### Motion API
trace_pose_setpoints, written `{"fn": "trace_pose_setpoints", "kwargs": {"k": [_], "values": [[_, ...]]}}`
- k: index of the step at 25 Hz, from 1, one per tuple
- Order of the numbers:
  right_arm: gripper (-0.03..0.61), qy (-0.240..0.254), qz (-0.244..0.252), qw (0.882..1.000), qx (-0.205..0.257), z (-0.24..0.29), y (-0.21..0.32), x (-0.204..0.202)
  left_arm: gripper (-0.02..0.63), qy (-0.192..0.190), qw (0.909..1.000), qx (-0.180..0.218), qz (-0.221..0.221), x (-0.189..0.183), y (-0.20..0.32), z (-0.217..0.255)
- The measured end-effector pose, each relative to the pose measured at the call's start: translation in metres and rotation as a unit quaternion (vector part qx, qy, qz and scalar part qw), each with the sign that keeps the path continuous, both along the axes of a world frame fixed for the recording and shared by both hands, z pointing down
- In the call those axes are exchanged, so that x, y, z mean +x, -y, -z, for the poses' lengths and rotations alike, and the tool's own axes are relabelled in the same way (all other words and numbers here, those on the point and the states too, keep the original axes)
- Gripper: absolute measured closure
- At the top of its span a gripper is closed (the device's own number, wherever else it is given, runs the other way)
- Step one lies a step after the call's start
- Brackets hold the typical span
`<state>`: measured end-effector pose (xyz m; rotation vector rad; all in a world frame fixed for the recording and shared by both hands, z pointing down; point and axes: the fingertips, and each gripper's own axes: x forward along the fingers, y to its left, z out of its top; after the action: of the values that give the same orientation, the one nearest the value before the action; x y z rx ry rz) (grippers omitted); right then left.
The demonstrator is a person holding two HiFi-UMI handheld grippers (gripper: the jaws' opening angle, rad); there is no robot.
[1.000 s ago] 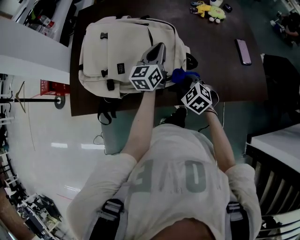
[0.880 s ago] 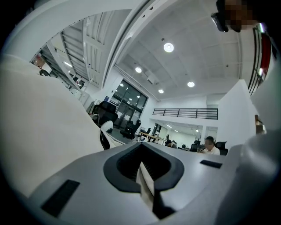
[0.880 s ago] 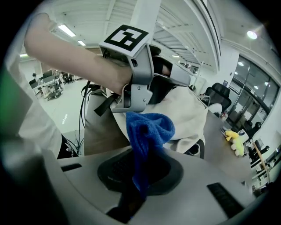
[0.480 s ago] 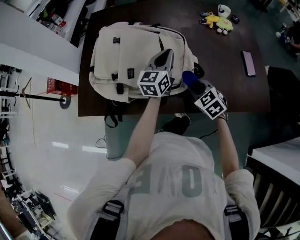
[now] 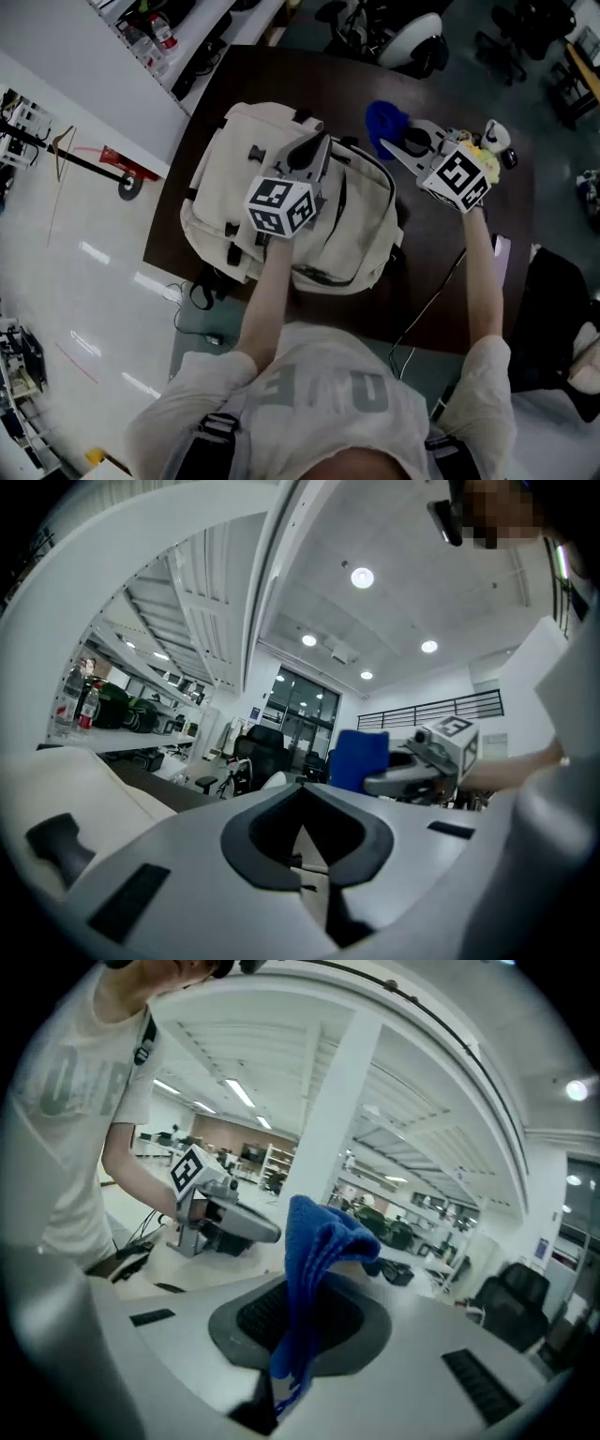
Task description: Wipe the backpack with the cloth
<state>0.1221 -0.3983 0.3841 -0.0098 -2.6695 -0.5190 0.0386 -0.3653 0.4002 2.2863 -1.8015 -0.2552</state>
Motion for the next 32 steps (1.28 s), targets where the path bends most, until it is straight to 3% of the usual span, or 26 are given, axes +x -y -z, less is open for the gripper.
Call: {"fn": "trace_pose_setpoints", "kwargs": {"k": [4,8,10,14,17,19,25,32], "values": [[0.537,0.001,0.117,0.993,0.022,0.003,0.056,-0.095,0.61,-0.03,0.9995,-0.008,-0.004,-0.012,0.028,0.0],[0.537,-0.035,0.214,0.976,0.024,-0.038,0.082,-0.176,0.611,-0.047,0.9985,-0.029,0.009,-0.02,0.038,-0.011],[0.537,-0.065,0.262,0.963,0.02,-0.067,0.083,-0.204,0.61,-0.053,0.9979,-0.036,0.011,-0.022,0.041,-0.013],[0.537,-0.107,0.364,0.925,0.011,-0.121,0.058,-0.242,0.611,-0.063,0.9969,-0.044,0.021,-0.025,0.043,-0.015],[0.537,-0.115,0.418,0.901,-0.005,-0.142,0.033,-0.249,0.611,-0.076,0.996,-0.042,0.023,-0.029,0.043,-0.015],[0.537,-0.115,0.437,0.892,-0.006,-0.147,0.024,-0.246,0.611,-0.08,0.9957,-0.041,0.021,-0.03,0.044,-0.016],[0.537,-0.117,0.456,0.882,0.007,-0.149,0.022,-0.231,0.611,-0.046,0.9972,-0.05,0.031,-0.027,0.046,-0.02],[0.537,-0.143,0.476,0.868,0.02,-0.158,0.019,-0.165,0.611,-0.047,0.9969,-0.055,0.032,-0.027,0.047,-0.021]]}}
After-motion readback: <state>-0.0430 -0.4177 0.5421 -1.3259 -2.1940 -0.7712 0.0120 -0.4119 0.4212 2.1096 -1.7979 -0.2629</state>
